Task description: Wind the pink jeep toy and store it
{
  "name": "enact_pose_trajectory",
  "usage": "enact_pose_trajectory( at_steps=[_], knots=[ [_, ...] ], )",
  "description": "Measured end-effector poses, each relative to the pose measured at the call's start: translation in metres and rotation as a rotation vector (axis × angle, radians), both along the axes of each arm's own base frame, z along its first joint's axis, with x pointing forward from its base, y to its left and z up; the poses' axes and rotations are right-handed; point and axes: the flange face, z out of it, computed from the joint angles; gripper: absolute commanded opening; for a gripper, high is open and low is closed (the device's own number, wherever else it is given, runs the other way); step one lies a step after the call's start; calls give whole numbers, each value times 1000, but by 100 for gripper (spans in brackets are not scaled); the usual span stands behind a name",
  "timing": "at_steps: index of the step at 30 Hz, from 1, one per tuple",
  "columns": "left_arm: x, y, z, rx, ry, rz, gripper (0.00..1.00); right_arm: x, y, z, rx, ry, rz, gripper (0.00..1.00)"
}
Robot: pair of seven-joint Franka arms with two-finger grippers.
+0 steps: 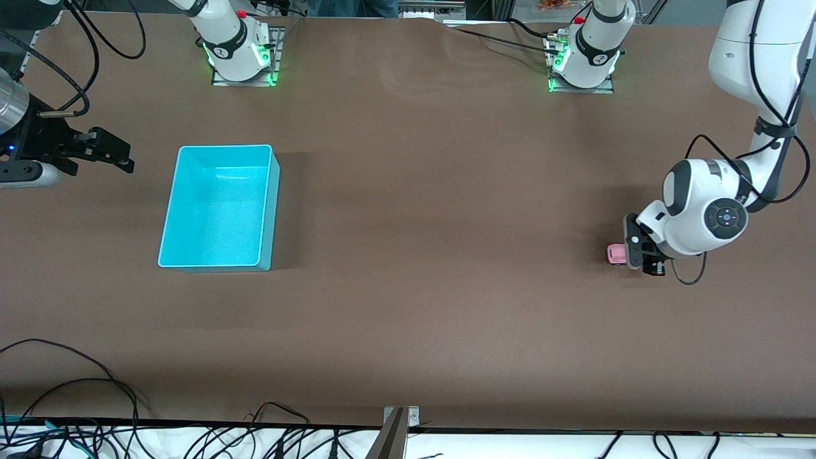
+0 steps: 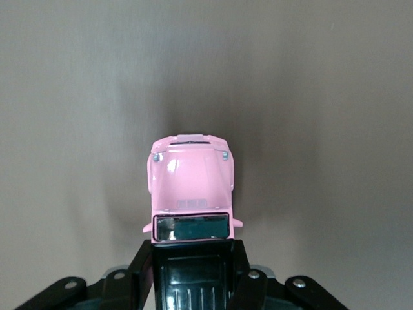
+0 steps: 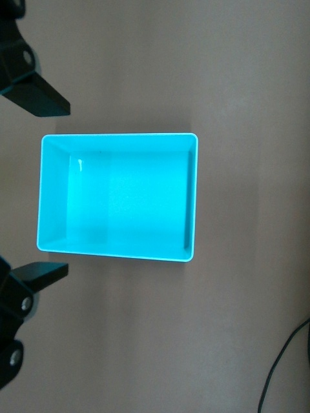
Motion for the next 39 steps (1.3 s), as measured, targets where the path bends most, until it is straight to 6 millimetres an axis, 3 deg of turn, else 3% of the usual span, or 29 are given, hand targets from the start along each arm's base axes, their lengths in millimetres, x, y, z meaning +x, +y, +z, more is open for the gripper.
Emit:
enact_pose_trajectory(
  at_steps=[15,39],
  knots=[
    [-1,107,1,-10,-6,-43,9,0,0,0,0,0,0,100],
    [-16,222,2,-1,-37,-52,8,0,0,0,0,0,0,100]
  ],
)
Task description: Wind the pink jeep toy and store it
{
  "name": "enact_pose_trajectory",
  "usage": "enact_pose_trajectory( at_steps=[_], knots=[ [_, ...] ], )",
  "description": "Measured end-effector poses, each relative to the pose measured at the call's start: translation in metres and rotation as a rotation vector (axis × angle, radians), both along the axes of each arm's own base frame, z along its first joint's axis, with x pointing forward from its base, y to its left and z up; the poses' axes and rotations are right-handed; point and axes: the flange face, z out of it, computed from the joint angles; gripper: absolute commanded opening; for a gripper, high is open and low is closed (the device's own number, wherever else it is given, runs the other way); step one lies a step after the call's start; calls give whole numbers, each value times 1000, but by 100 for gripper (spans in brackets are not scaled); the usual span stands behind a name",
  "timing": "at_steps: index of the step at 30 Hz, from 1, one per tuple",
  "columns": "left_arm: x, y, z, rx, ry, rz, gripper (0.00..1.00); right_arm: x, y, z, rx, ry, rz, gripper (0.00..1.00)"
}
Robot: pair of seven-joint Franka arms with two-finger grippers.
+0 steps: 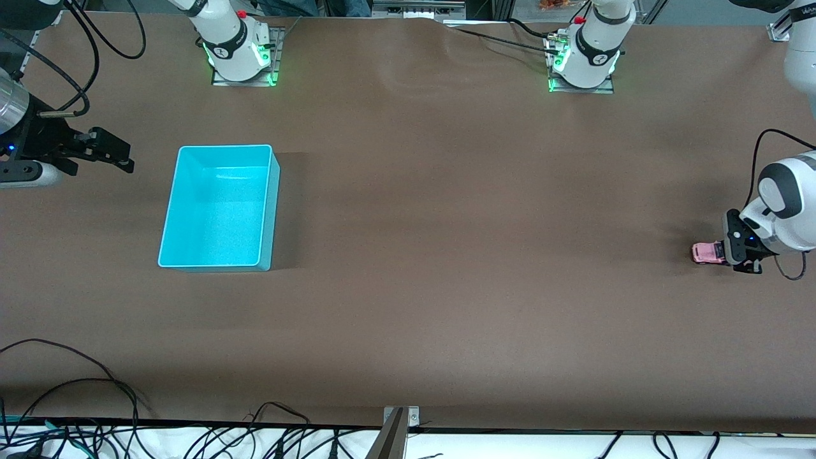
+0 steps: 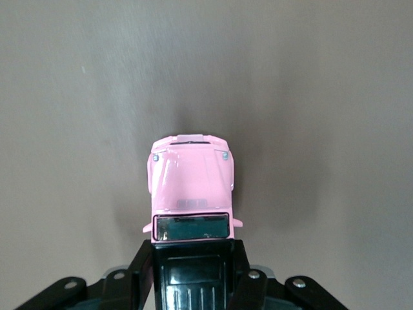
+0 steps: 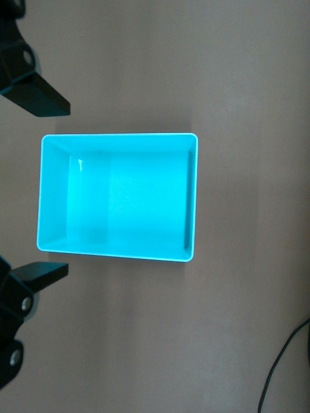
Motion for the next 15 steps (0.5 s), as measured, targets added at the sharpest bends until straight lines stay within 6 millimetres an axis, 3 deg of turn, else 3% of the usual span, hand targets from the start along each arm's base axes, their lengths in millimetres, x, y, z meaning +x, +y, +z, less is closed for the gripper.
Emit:
enact_pose_trajectory(
  at_steps=[6,8,10,13,15],
  knots=[
    [-5,15,0,2,-6,19,11,0,0,0,0,0,0,100],
    [-5,16,0,3,-7,20,16,0,0,0,0,0,0,100],
    [-5,17,1,3,-7,18,32,0,0,0,0,0,0,100],
    [-5,17,1,2,-6,4,99,0,0,0,0,0,0,100],
    [-5,17,1,2,-5,-6,100,0,0,0,0,0,0,100]
  ],
)
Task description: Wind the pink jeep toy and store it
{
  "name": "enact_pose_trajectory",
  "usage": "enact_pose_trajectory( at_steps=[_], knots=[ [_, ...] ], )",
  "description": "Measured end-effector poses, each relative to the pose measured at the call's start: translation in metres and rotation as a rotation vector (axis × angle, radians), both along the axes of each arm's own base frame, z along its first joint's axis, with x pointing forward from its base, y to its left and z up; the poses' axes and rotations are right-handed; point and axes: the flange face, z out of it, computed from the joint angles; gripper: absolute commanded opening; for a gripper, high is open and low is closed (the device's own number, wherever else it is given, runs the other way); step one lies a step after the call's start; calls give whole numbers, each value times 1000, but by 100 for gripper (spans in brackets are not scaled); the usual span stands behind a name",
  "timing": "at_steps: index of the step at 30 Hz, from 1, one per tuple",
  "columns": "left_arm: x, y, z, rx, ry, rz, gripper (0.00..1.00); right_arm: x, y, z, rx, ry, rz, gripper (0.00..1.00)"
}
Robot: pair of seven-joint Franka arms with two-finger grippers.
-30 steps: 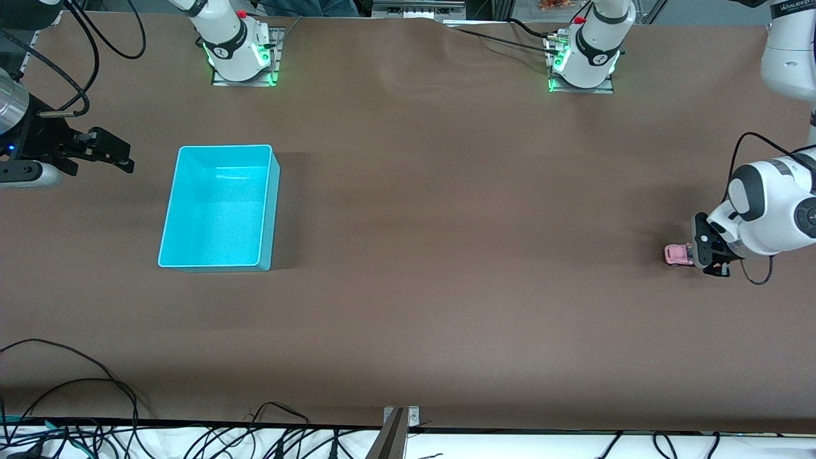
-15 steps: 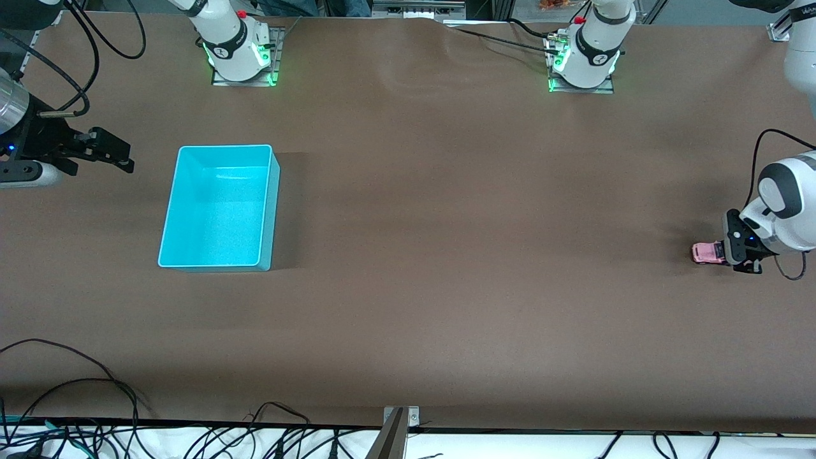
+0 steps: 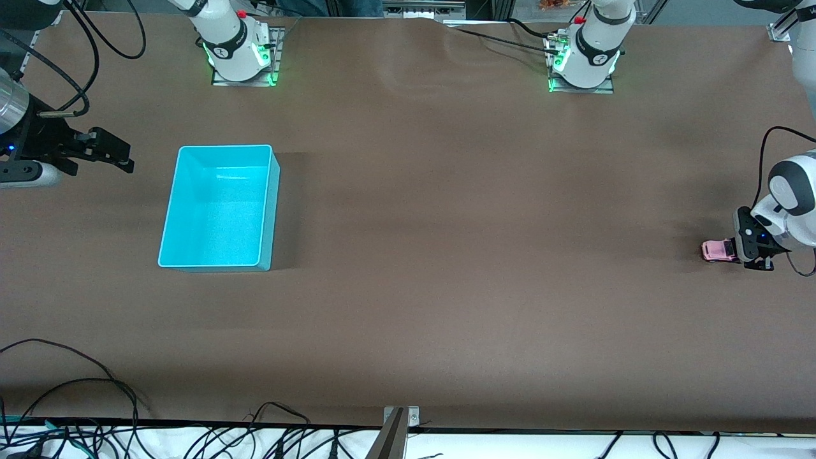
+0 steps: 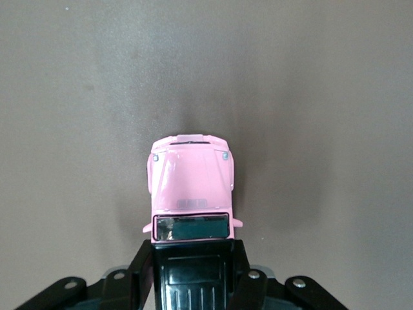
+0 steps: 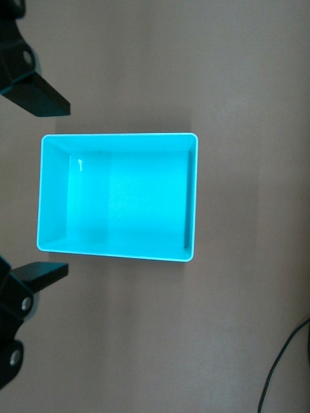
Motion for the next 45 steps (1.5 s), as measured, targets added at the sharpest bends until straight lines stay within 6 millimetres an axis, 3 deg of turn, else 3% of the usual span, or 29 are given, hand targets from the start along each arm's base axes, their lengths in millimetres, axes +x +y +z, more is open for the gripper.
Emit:
enact_pose_trajectory(
  at_steps=[5,18,31,38,45],
  knots=[
    [2,2,3,3,-6,-15,100,0,0,0,0,0,0,100],
    [17,12,37,14,-37,4,100,0,0,0,0,0,0,100],
    [23,15,118,-51,-56,220,100,0,0,0,0,0,0,100],
    [36,1,148,-74,-39,389,100,0,0,0,0,0,0,100],
    [58,-39,178,-91,-8,494,100,0,0,0,0,0,0,100]
  ],
)
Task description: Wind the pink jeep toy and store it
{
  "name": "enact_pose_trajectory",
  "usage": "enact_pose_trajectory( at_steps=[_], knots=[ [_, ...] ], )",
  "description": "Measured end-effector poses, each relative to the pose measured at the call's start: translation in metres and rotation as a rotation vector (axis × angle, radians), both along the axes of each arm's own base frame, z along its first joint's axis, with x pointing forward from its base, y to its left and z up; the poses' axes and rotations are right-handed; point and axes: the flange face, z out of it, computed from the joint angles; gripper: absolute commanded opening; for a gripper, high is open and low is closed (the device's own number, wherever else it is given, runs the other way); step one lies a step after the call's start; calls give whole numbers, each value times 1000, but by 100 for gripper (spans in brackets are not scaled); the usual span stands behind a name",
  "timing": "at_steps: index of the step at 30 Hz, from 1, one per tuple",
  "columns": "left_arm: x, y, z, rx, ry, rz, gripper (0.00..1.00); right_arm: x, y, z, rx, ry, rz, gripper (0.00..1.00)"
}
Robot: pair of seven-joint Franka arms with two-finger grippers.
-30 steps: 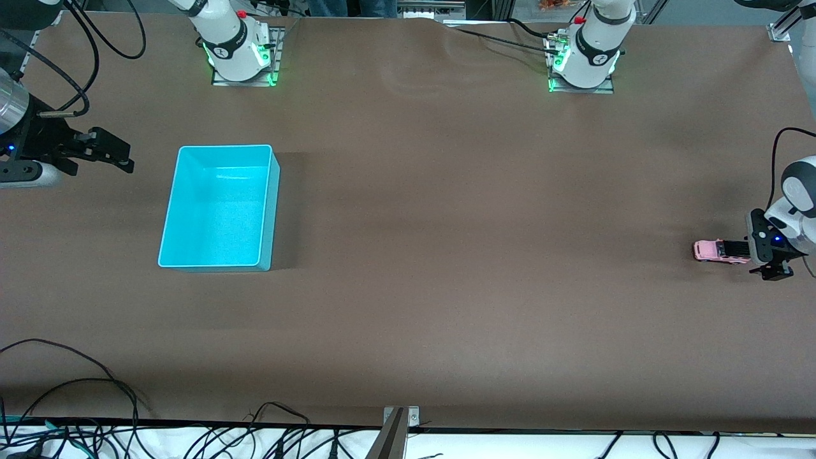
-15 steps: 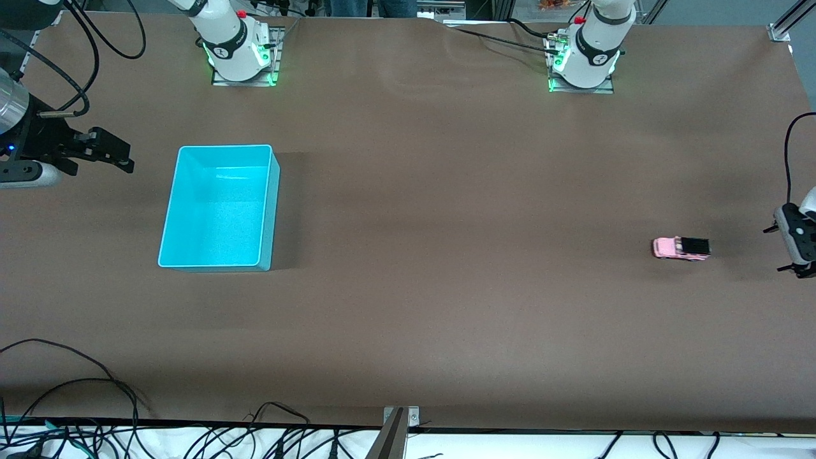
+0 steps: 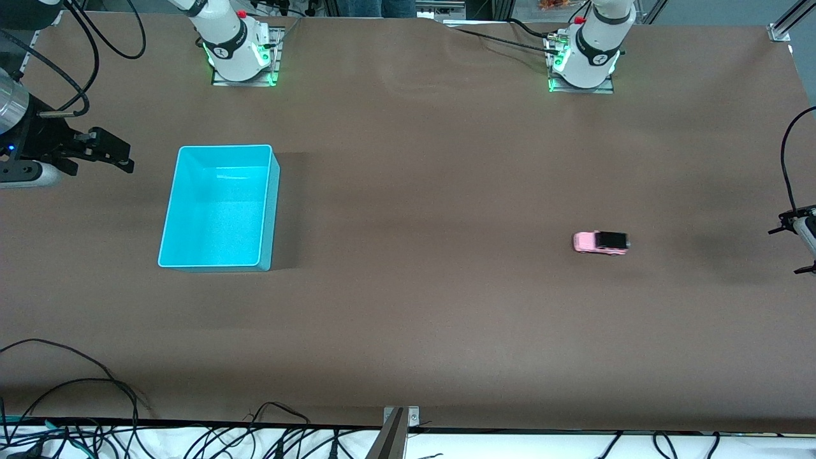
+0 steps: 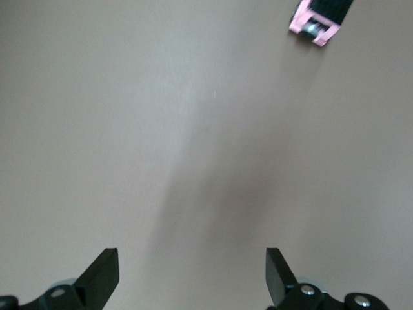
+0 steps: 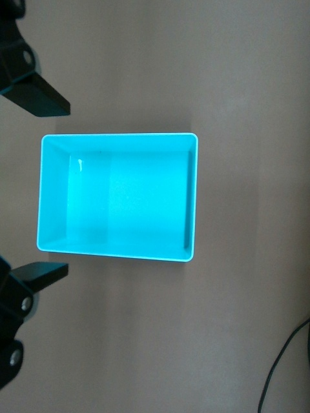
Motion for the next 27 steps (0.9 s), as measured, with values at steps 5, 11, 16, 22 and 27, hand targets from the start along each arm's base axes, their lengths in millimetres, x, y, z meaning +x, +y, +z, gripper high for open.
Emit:
enact_pose_trajectory(
  at_steps=[5,11,16,22,27],
  knots=[
    [13,-40,21,-5,44,85,100,0,0,0,0,0,0,100],
    [21,-83,53,5,65,172,100,0,0,0,0,0,0,100],
    [24,-122,80,17,74,241,100,0,0,0,0,0,0,100],
    [24,-174,95,36,106,324,100,0,0,0,0,0,0,100],
    [20,-240,117,68,121,439,100,0,0,0,0,0,0,100]
  ],
)
